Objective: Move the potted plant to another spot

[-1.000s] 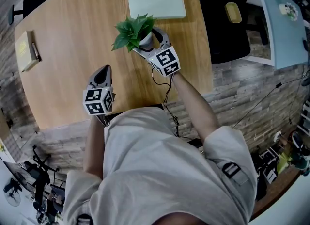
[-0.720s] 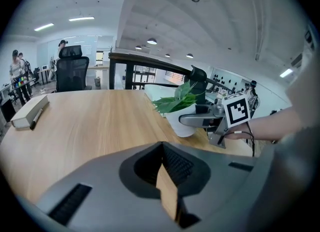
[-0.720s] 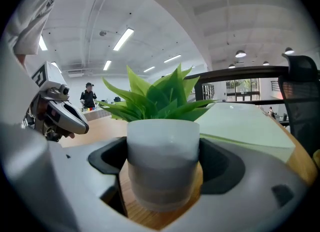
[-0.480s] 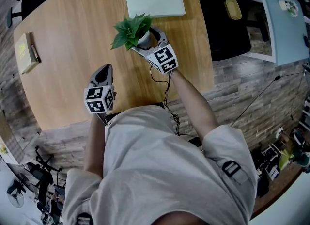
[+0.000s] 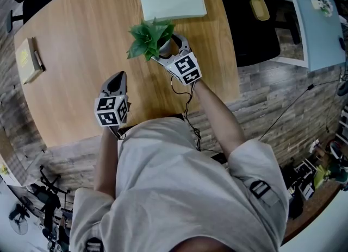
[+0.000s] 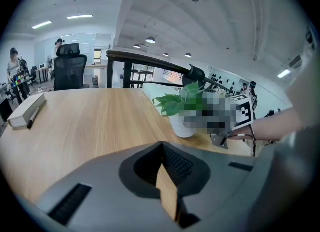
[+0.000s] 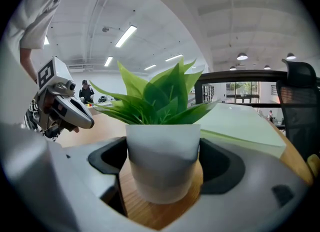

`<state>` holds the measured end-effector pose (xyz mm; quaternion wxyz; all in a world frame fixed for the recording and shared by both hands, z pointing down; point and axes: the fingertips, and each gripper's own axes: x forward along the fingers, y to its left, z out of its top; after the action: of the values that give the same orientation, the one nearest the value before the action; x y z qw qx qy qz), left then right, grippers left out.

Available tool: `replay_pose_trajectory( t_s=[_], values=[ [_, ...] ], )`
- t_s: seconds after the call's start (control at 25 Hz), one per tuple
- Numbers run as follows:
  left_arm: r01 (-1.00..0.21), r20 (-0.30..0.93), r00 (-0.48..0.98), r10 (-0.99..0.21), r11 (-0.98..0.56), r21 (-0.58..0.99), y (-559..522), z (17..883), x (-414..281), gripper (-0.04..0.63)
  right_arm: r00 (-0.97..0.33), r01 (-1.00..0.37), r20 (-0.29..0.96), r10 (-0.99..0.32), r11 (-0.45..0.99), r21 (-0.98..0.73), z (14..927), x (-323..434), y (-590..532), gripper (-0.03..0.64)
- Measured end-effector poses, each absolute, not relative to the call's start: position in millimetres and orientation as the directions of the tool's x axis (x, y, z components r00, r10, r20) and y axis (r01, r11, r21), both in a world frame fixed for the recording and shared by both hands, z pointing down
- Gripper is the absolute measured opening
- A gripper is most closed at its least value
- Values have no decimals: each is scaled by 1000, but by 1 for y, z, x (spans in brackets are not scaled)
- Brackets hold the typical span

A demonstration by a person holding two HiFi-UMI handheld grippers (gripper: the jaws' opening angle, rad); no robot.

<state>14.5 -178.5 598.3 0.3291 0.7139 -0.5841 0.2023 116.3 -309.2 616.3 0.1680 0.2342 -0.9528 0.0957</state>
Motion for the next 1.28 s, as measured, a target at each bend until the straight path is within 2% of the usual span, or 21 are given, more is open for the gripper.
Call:
replay_pose_trajectory(
  t_s=[1.28],
  values=[
    [-959, 670, 273, -690, -143, 243, -177, 601, 27, 12, -796, -518, 407, -448, 852, -77, 625, 140, -292, 451]
  ],
)
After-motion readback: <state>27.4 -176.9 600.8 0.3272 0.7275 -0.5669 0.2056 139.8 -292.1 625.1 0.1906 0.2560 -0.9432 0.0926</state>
